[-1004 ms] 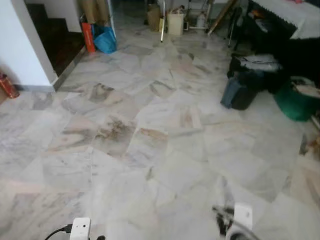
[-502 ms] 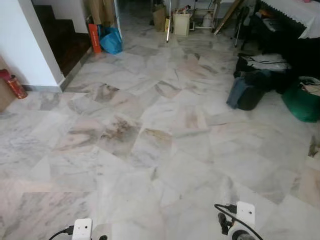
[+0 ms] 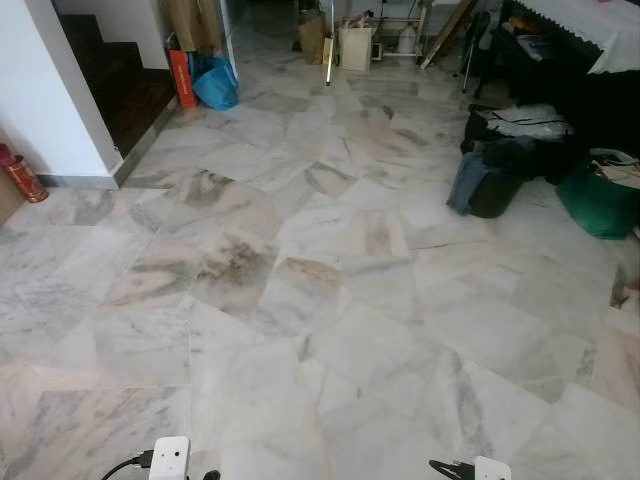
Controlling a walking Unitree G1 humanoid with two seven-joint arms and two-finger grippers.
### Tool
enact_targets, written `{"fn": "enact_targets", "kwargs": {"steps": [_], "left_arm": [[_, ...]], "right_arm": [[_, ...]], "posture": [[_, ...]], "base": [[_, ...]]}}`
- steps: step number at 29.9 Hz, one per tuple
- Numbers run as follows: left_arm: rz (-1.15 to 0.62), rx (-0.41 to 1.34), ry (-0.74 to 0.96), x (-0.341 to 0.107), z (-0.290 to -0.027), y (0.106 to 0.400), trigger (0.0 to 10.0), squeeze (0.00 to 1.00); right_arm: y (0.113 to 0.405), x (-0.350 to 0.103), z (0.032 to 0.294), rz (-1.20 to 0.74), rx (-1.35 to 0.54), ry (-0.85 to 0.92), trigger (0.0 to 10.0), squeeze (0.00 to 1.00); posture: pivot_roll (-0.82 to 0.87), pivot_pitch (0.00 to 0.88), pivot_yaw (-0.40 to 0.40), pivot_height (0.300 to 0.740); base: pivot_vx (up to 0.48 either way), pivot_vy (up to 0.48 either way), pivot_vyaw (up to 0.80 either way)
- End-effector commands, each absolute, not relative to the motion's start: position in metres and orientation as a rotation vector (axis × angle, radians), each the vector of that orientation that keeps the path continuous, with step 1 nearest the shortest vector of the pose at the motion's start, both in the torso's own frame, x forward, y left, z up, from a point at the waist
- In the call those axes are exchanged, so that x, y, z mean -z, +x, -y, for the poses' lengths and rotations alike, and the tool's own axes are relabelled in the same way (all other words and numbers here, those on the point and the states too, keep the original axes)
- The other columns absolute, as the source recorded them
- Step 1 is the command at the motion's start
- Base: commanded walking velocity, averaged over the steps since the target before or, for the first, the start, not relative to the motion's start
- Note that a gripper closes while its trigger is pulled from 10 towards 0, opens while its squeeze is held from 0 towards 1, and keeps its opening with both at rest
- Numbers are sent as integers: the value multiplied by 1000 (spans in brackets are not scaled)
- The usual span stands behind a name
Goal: Move the pillow to the sofa from floor
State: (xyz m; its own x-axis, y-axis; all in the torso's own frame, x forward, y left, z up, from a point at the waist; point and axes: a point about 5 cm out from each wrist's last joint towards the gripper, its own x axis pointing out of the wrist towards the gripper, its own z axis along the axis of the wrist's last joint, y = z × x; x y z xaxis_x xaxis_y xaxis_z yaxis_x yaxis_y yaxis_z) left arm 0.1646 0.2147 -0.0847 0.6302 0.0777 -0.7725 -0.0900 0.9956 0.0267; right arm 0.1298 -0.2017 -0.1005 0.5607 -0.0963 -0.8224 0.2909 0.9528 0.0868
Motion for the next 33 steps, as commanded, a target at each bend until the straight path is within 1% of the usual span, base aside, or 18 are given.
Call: {"fn": "enact_targets", "kwargs": {"steps": [1,7,11,16,22,33], "left_arm": [[-909,-85,-3,86,-217,161,10000,0],[-904,-87,-2,85,-219,163,10000,0],[-904,-89,-1,85,-221,163,10000,0],[-914,-82,23,84,-224,163,10000,0],[-922,-75,37,84,-227,162,10000,0],[-927,-74,47,84,-229,160,10000,0]], "right_arm": [[135,98,202,-924,250,250,10000,0],[150,93,200,-880,230,271,10000,0],[151,93,199,-880,229,276,10000,0],[147,95,194,-900,196,238,10000,0],[147,96,192,-913,196,232,10000,0],[145,97,187,-916,182,220,10000,0]], "posture": [[7,0,3,740],[10,0,7,740],[12,0,12,740],[16,0,20,740],[12,0,31,740],[14,0,26,740]], "base": [[0,0,0],[0,0,0],[0,0,0],[0,0,0],[0,0,771],[0,0,800]]}}
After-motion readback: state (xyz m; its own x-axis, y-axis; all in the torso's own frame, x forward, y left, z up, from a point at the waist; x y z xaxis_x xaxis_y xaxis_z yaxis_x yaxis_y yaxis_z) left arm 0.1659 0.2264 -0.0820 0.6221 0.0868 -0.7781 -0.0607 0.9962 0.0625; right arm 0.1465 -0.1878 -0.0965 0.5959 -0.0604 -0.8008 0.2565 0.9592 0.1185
